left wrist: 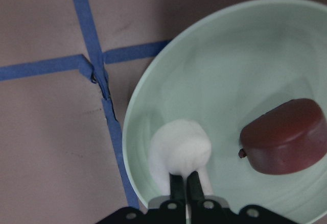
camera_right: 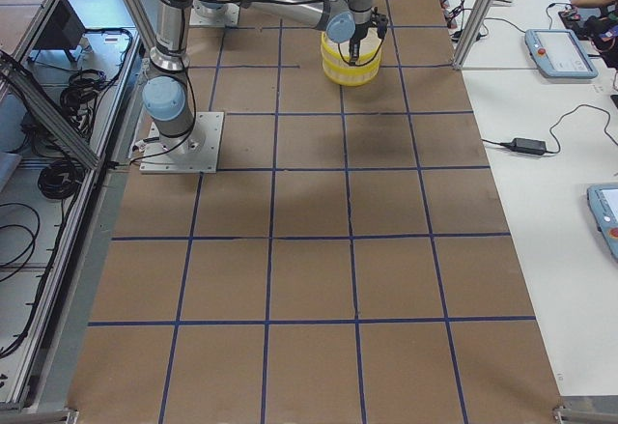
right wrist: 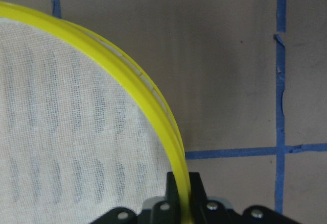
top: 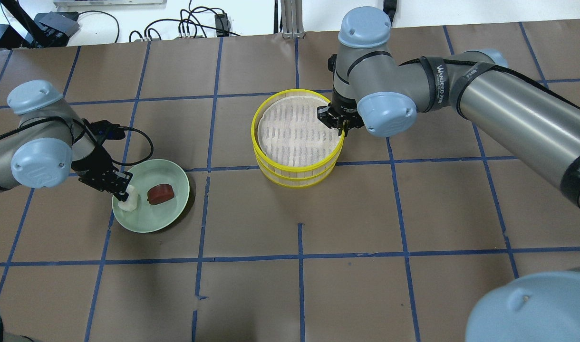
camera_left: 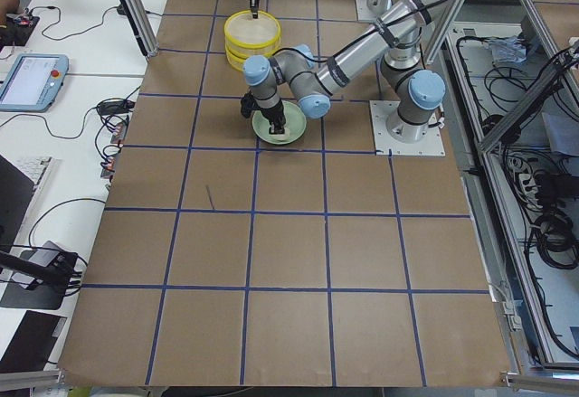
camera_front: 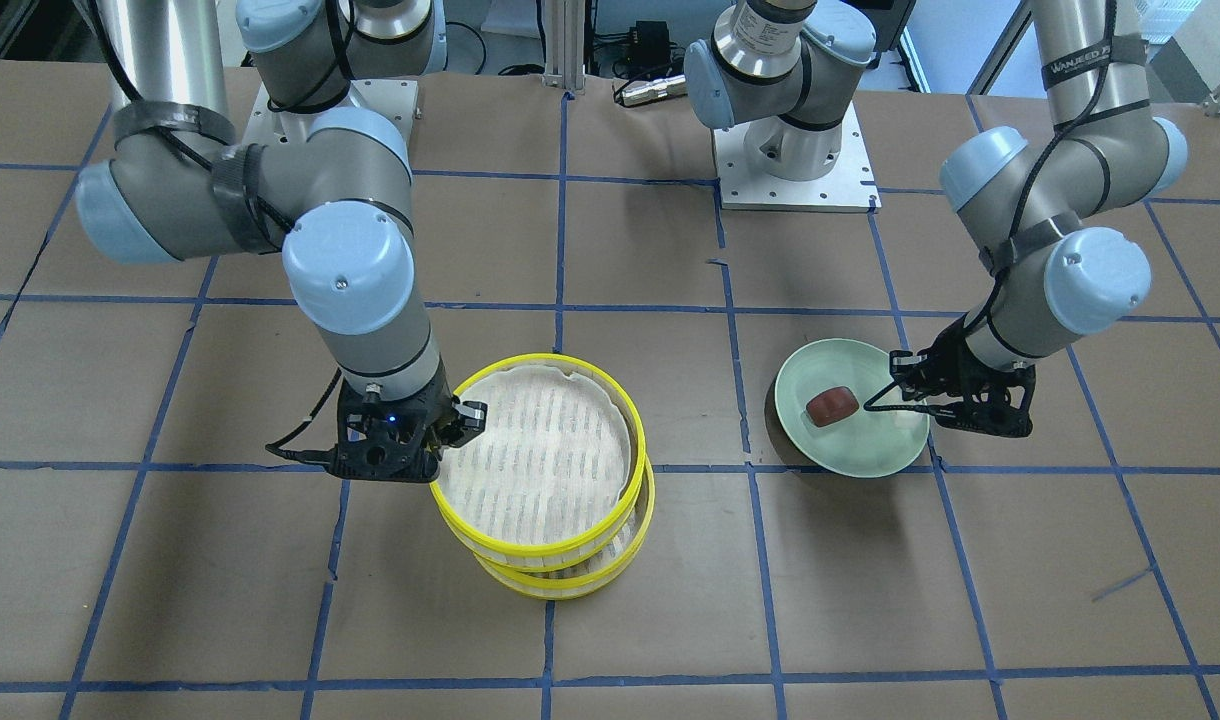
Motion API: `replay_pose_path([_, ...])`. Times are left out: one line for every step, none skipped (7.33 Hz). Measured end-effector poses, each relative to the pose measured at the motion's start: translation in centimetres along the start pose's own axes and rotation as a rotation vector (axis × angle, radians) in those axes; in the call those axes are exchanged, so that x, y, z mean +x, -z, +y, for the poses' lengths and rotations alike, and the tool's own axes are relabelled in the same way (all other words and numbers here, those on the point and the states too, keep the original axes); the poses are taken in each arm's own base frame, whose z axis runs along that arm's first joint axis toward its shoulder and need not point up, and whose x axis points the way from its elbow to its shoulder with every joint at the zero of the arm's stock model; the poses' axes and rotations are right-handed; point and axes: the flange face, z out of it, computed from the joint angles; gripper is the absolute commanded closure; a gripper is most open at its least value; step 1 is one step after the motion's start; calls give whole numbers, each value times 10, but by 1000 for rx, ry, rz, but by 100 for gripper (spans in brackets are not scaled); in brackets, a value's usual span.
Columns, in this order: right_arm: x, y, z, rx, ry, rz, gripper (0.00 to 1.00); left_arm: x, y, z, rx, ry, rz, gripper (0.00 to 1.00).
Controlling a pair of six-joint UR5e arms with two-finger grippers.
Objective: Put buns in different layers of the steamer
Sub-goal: 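Lift top steamer tier aside with right gripper while left lifts white bun, then carry white bun into bottom steamer tier with left gripper while right holds tier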
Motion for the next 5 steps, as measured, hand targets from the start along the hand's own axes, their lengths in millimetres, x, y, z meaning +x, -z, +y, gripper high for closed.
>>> replay_pose_path([29,20,0,-9,-14,2,94,16,26,-2,7,-7,-13,100])
replay_pose_path([67,38,-3,-20,-22,4,94,32,57,-7,12,-8,-22,100])
replay_pose_path([111,50,-8,-30,-9,4,94,52,89,-12,12,-1,-25,100])
replay_pose_path([160,57,-13,-43,23,1,94,82,122,-17,22,11,-28,100])
replay_pose_path([206,60,-16,-55,73,-5,94,122,148,-23,48,24,-32,99])
